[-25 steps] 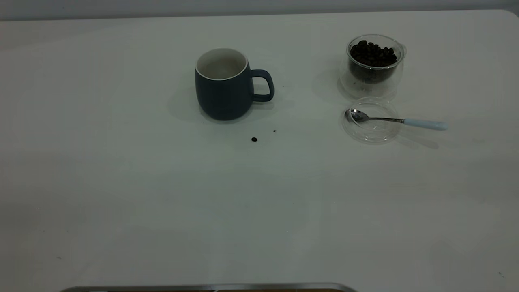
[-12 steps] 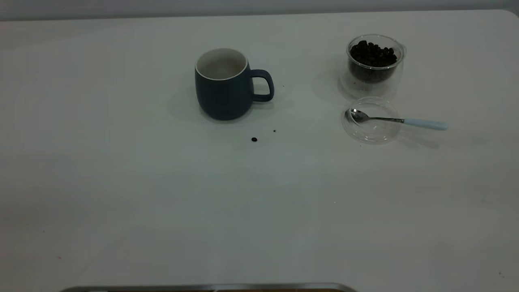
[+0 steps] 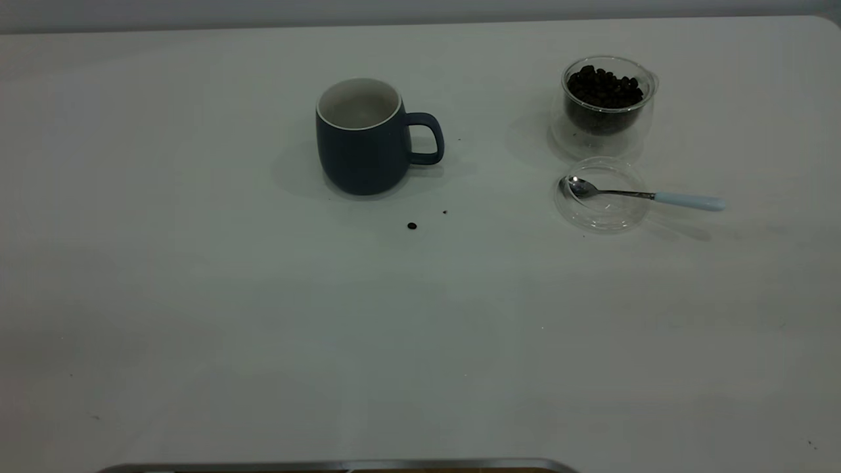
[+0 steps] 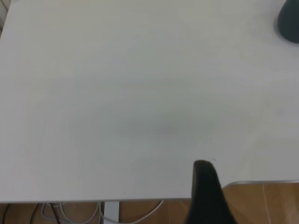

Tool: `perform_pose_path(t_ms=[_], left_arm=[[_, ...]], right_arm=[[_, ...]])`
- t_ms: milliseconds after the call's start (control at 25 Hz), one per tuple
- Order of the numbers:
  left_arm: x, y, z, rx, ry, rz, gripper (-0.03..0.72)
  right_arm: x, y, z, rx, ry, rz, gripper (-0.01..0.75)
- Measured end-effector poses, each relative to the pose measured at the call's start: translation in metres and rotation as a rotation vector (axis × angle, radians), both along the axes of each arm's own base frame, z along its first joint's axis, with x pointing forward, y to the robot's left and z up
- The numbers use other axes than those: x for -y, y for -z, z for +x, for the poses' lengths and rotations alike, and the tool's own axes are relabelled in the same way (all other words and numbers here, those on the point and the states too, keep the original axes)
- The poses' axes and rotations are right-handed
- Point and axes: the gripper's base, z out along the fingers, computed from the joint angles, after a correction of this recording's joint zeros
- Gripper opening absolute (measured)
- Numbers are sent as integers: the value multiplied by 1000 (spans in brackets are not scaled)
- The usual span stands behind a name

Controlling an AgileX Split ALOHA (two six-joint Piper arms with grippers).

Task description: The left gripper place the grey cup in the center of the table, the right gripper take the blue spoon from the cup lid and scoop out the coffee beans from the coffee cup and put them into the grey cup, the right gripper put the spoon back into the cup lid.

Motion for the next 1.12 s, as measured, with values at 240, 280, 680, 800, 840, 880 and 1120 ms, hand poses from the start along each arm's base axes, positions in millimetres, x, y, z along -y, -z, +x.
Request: perform_pose_path(t_ms=[240, 280, 680, 800, 840, 880, 1120], left_arm=[[0, 0, 0, 0, 0, 0, 548], [0, 0, 0, 0, 0, 0, 548], [0, 0, 0, 0, 0, 0, 548], [0, 0, 0, 0, 0, 0, 548], [0, 0, 0, 0, 0, 0, 548], [0, 0, 0, 0, 0, 0, 548], [0, 0, 0, 0, 0, 0, 548]], right_arm=[[0, 0, 0, 0, -102, -1, 562], [0, 0, 0, 0, -112, 0, 562], [0, 0, 0, 0, -150, 2, 562], [0, 0, 0, 0, -150, 2, 562], [-1, 0, 0, 0, -151, 3, 562], [-1, 0, 0, 0, -151, 3, 562], [-1, 0, 0, 0, -151, 3, 562]])
